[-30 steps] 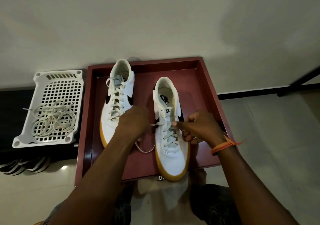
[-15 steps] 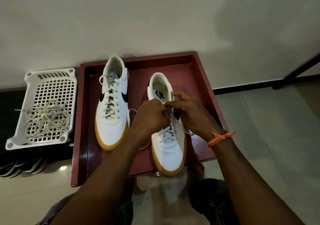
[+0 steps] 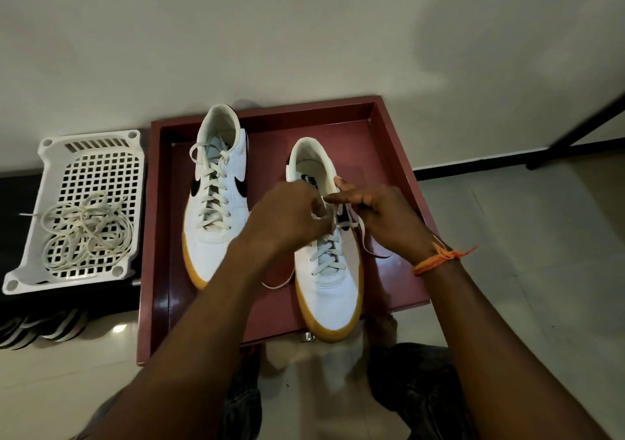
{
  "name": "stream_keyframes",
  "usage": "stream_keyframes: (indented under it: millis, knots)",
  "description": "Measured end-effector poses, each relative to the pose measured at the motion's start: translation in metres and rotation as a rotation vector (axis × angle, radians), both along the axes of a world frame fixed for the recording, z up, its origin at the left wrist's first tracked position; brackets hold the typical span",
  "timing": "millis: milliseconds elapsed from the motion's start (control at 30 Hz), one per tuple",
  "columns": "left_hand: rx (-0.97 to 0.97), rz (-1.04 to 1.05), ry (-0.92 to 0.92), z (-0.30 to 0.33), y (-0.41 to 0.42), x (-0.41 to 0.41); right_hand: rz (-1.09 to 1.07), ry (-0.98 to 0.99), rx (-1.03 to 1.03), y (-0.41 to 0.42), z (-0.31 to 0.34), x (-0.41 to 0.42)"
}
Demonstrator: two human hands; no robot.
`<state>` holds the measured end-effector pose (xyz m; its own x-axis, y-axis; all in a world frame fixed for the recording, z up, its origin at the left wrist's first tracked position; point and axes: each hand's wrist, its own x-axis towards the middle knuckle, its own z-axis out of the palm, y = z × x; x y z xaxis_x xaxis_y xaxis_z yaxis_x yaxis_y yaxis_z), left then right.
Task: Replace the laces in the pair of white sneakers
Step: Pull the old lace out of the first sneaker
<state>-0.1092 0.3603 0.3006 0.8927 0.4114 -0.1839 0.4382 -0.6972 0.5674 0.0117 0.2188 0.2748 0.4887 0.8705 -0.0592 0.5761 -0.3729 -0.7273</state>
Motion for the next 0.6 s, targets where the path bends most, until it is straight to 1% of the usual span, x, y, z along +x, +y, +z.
stream_keyframes:
  millis: [67, 133, 300, 400, 433, 467, 533, 600]
  knots:
    - [0.111, -0.024, 0.031, -0.013, -0.012, 0.003, 0.003, 0.052, 0.014, -0.001, 0.0, 0.001]
    - [0.117, -0.031, 0.024, -0.021, -0.016, 0.003, 0.004, 0.089, 0.029, -0.002, 0.0, 0.003]
    - [-0.033, -0.058, 0.015, -0.017, -0.006, 0.005, -0.011, 0.101, 0.052, -0.001, 0.002, 0.001]
    - [-0.176, 0.014, 0.007, -0.002, 0.009, -0.001, -0.03, 0.101, 0.053, -0.002, 0.003, 0.001]
    - [-0.19, 0.023, 0.04, 0.003, 0.016, -0.005, -0.031, 0.098, 0.051, -0.002, 0.003, 0.001]
    - [-0.157, 0.026, 0.097, 0.006, 0.026, -0.007, -0.032, 0.098, 0.047, -0.002, 0.002, 0.001]
    - [-0.032, 0.074, 0.237, 0.006, 0.047, -0.016, -0.035, 0.123, 0.047, -0.001, 0.002, 0.0]
    - [0.043, 0.158, 0.362, 0.001, 0.062, -0.027, -0.043, 0.141, 0.059, 0.0, 0.003, 0.0]
